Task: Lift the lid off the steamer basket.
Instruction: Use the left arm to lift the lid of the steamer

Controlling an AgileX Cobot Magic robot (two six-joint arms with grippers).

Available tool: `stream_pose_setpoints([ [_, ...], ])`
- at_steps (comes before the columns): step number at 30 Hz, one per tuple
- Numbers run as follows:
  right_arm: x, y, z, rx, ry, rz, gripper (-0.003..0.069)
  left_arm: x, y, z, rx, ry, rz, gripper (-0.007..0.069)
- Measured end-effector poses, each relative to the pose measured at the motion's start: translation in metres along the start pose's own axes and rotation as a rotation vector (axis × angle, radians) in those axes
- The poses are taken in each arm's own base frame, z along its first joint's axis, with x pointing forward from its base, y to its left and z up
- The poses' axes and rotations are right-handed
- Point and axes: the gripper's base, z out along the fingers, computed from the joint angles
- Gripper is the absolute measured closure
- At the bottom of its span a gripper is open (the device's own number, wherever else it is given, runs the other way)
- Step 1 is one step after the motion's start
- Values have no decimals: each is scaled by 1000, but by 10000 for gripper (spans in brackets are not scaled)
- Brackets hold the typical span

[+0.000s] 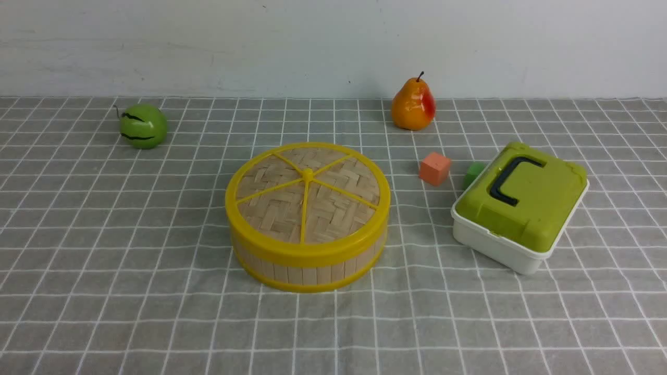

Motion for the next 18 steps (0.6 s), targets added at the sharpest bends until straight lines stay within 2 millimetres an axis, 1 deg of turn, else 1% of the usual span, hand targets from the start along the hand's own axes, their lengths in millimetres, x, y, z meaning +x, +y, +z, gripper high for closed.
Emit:
stream_pose_setpoints([
  [18,0,0,0,0,0,0,418,0,0,0,0,0,0,441],
])
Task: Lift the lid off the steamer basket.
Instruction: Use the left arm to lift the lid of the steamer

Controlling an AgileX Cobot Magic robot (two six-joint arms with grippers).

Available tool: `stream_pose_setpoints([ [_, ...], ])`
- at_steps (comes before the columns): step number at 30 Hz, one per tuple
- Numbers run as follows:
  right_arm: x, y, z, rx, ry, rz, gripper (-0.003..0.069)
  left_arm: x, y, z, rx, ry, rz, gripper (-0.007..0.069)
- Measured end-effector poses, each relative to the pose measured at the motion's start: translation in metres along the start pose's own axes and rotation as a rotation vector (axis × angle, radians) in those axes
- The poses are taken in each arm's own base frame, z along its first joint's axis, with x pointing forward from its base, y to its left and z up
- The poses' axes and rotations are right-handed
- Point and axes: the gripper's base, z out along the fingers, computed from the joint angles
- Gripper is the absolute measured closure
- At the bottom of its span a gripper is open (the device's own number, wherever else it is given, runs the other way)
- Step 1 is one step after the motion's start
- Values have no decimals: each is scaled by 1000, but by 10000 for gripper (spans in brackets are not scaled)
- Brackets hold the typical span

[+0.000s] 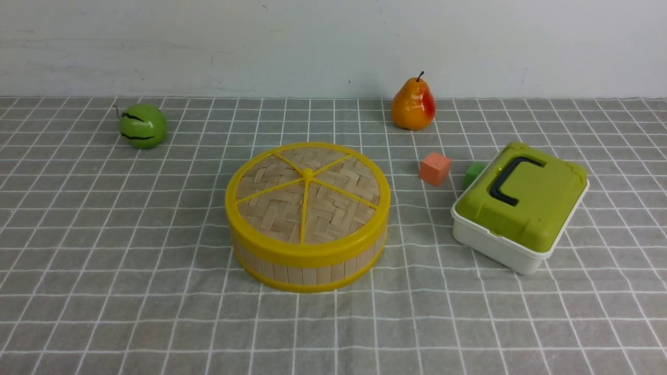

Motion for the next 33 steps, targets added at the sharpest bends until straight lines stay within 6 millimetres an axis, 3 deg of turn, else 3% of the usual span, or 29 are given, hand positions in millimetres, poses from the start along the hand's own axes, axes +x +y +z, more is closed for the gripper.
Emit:
stream_pose_setpoints([
  [23,0,0,0,0,0,0,418,-3,-1,0,12,-33,-13,419],
  [28,0,0,0,0,0,0,418,-22,-5,-3,64,-244,-43,414],
  [29,0,0,0,0,0,0,418,-34,-7,-7,90,-381,-46,414],
  [33,0,0,0,0,0,0,418,-54,-10,-18,136,-628,-48,411],
])
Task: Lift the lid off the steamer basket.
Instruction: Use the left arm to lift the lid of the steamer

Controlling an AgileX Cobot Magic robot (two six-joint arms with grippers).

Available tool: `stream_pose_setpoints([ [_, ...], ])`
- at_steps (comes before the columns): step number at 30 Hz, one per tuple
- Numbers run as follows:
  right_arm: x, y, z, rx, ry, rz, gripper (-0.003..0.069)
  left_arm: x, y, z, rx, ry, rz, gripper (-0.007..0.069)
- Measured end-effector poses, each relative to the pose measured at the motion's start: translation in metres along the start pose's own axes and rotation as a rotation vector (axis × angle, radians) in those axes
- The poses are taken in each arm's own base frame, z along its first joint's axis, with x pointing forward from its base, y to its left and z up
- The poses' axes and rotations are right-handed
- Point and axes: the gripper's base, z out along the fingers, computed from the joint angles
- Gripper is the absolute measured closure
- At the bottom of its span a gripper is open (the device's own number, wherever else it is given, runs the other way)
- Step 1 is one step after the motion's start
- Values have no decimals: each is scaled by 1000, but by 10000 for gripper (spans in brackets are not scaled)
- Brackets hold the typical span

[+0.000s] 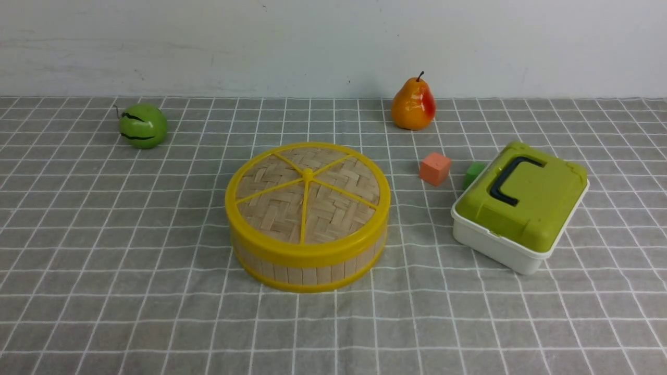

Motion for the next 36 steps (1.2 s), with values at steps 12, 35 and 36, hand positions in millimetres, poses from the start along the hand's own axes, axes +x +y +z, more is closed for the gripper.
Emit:
stream_pose_setpoints([
  [12,0,0,0,0,0,0,418,-56,-5,-8,85,-472,-210,420],
  [35,0,0,0,0,0,0,418,-146,-30,208,-55,577,-155,637],
  [36,0,0,0,0,0,0,418,-142,-32,225,-43,665,-180,637],
])
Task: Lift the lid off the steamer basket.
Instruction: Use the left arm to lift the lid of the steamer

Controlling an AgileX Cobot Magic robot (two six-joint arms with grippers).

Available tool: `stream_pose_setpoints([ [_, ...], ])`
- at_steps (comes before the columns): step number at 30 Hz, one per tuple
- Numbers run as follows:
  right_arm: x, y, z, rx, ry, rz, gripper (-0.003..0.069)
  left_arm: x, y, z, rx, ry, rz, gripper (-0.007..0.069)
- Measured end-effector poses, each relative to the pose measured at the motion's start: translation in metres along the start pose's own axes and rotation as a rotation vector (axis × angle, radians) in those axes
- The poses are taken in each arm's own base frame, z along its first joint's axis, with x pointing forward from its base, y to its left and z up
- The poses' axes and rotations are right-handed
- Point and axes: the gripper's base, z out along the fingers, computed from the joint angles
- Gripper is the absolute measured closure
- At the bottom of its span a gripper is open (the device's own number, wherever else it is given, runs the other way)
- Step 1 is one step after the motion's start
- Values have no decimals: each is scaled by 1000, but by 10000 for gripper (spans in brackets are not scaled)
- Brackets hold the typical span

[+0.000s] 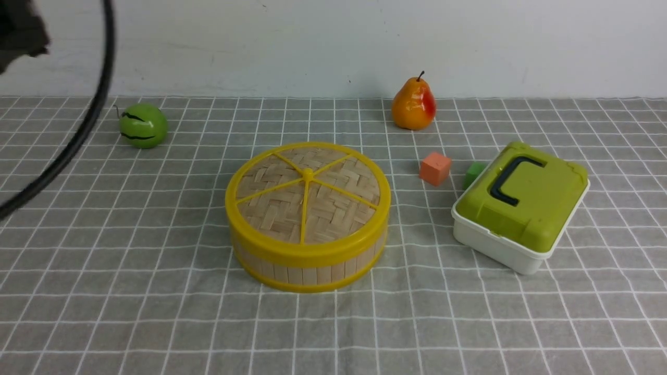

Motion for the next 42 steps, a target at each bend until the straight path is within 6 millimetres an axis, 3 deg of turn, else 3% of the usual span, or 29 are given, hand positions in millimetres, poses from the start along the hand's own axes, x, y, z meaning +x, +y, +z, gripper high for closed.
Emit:
stream_pose_setpoints([
  [6,0,0,0,0,0,0,418,-25,-26,68,201,381,-32,637],
  [12,0,0,0,0,0,0,418,-29,-49,114,286,522,37,637],
  [16,0,0,0,0,0,0,418,-14,-80,148,224,570,187,637],
  [20,0,0,0,0,0,0,418,19,-112,185,64,627,374,637],
  [24,0,0,0,0,0,0,418,50,-127,217,-22,638,486,622],
  [28,0,0,0,0,0,0,418,70,-129,237,-67,657,547,534],
  [32,0,0,0,0,0,0,418,94,-125,261,-104,696,543,339],
  [35,0,0,0,0,0,0,418,101,-122,269,-118,699,550,251],
  [38,0,0,0,0,0,0,418,108,-122,277,-119,694,554,211],
  [42,0,0,0,0,0,0,418,115,-120,287,-122,679,562,220],
])
